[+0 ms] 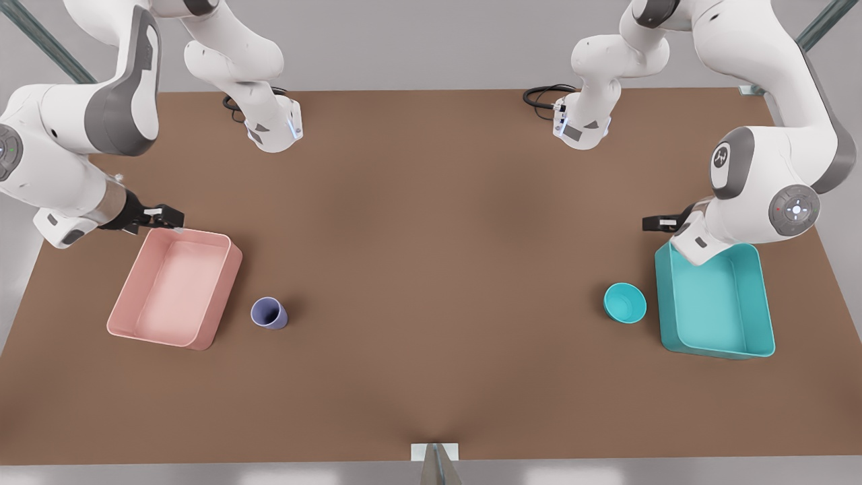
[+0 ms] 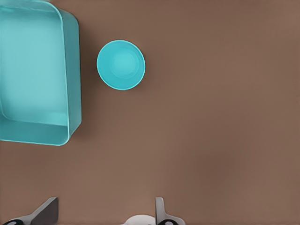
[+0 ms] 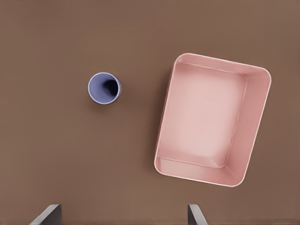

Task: Put the bowls and cups in different boxes

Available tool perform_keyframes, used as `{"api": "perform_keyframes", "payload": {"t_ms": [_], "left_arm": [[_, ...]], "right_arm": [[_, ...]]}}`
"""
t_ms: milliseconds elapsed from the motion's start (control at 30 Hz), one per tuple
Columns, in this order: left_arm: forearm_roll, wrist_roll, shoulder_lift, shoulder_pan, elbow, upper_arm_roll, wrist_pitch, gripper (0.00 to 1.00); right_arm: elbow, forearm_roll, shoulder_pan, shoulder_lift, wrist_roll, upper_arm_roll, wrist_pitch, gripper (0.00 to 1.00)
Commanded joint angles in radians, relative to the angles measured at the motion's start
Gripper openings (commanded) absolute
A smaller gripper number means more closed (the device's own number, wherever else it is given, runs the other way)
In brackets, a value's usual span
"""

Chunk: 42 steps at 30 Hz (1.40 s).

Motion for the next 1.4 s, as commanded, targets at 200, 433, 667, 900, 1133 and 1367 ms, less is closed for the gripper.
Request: {"api": "perform_keyframes", "payload": {"t_ms": [200,433,667,900,1133,1367], "left_arm": [[0.139,-0.053,0.185,-0.098,-0.165,0.0,0.572,1.0],[0.182,-0.05,0.22,-0.095,-0.428,0.004,1.001,1.0],[0.214,-0.045,0.265,-0.084,-0.457,0.006,1.073,1.0],[0.272,-0.047,0.299,-0.069,-0.489,0.05,1.068,1.0],[0.269,-0.123,0.32,-0.095,-0.498,0.049,1.073,0.64],[0.204,-0.171,0.288,-0.112,-0.488,0.047,1.024,0.21]], "right_arm": [[0.134,-0.007,0.159,0.359,0.001,0.011,0.308,1.0],[0.112,0.007,0.078,0.545,-0.008,0.008,0.619,1.0],[-0.068,0.009,0.061,0.481,-0.031,0.012,0.704,1.0],[-0.24,0.032,0.055,0.404,-0.086,0.012,0.719,1.0],[-0.295,0.046,0.058,0.447,-0.091,0.012,0.806,1.0],[-0.295,0.046,0.066,0.473,-0.091,0.012,0.812,1.0]]}}
